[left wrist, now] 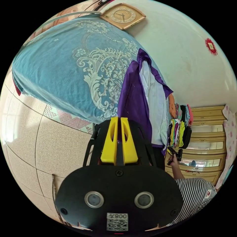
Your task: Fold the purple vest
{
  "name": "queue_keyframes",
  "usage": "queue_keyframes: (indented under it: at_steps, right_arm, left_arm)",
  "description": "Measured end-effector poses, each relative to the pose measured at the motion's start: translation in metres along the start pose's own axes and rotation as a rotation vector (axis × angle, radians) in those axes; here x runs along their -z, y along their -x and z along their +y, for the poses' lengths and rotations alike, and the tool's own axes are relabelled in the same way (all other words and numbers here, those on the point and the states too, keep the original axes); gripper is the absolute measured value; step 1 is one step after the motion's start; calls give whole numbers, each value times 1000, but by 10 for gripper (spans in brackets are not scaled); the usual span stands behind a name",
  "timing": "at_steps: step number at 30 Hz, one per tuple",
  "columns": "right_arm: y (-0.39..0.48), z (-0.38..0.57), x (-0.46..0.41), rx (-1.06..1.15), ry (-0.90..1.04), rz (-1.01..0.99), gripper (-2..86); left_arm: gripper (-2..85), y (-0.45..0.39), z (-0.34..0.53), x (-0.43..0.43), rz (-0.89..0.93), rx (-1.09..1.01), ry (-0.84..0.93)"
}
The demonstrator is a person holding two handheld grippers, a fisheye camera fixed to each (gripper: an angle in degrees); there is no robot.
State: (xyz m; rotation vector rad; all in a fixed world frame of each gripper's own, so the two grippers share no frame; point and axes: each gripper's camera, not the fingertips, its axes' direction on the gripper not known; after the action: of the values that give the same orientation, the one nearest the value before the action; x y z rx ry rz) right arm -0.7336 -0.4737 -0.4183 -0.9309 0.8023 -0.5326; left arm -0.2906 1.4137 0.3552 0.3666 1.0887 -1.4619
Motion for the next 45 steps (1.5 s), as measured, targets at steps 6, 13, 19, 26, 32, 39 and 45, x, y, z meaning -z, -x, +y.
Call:
queue_keyframes:
  at_steps: [6, 13, 19, 26, 32, 39, 45]
  right_arm:
    - [25, 13, -9, -34, -52, 59, 13]
    - [130, -12, -30, 106, -112, 55, 30]
    - [323, -73, -127, 473, 12, 31, 48]
    - [529, -135, -275, 760, 159, 58, 60]
    - [680, -176, -411, 947, 205, 186, 75]
    - [792, -222, -537, 1047, 163, 387, 100]
    - [813, -250, -618, 1039, 208, 589, 96]
  left_arm:
    - [68, -10, 46, 9, -65, -3, -95]
    - [74, -83, 58, -56, 77, -215, -10]
    - [75, -140, 39, -156, 121, -294, 130]
    - [74, -159, 33, -236, 157, -267, 212]
    - [71, -175, 48, -268, 188, -305, 187]
    - [69, -198, 58, -296, 184, -368, 160]
    - [56, -219, 56, -322, 171, -407, 158]
